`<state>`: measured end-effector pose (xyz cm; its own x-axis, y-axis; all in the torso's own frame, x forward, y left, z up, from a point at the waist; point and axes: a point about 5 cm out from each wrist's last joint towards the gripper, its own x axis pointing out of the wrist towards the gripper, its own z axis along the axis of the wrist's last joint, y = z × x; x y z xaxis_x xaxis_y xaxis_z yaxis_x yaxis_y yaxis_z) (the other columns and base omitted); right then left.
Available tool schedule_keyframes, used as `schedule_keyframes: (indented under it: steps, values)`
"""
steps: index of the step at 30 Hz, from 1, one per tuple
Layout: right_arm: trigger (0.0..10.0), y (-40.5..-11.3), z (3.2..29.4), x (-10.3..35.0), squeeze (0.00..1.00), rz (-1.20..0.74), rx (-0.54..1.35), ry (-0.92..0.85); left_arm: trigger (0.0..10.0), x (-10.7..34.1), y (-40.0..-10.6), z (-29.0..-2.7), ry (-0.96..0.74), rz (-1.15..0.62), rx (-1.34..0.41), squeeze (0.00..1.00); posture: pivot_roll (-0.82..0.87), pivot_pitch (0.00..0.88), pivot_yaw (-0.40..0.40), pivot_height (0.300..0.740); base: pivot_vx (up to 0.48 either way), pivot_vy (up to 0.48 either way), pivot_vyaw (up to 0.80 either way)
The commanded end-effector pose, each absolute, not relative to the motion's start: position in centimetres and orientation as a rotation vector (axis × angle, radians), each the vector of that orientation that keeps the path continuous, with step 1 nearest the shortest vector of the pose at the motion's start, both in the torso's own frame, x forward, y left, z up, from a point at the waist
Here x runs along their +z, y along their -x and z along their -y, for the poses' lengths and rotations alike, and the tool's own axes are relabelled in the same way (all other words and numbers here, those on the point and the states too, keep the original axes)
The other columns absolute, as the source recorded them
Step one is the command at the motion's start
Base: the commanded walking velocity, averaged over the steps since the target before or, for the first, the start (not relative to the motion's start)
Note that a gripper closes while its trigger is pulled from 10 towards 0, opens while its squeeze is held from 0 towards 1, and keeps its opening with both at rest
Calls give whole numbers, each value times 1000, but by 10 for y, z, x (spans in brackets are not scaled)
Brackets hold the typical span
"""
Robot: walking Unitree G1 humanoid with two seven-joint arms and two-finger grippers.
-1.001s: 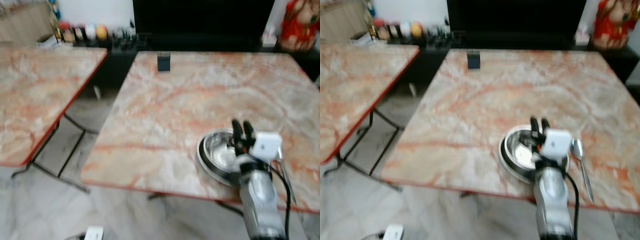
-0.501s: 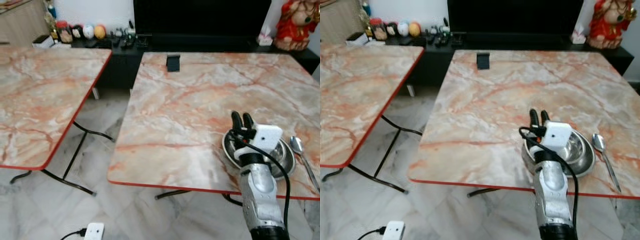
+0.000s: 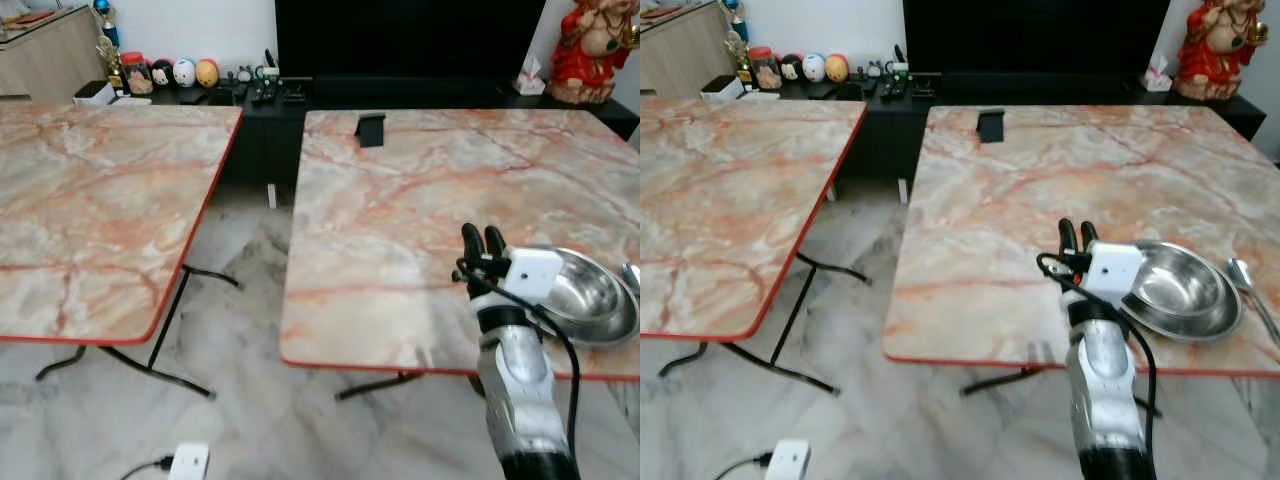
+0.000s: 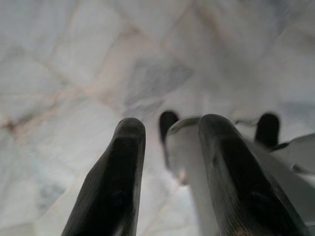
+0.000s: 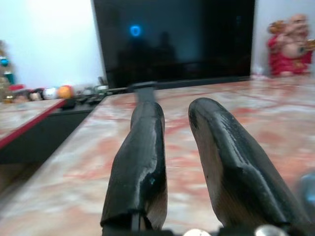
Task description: Setting the table
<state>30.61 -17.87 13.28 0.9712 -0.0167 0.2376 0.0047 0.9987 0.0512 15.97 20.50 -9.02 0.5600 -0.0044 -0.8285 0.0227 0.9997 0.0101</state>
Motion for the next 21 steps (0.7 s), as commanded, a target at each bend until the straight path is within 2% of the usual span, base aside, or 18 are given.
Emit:
schedule_keyframes:
  steps: [1, 21]
  values:
    - [10000, -307, 181, 135, 0, 242, -18, -47, 10000, -92, -156, -204, -24, -991, -20, 0, 1, 0, -10, 736, 0, 315, 0]
    - [10000, -307, 178, 132, 0, 234, -11, -56, 10000, -93, -154, -204, -31, -995, -36, 0, -4, 0, -4, 736, 0, 314, 0]
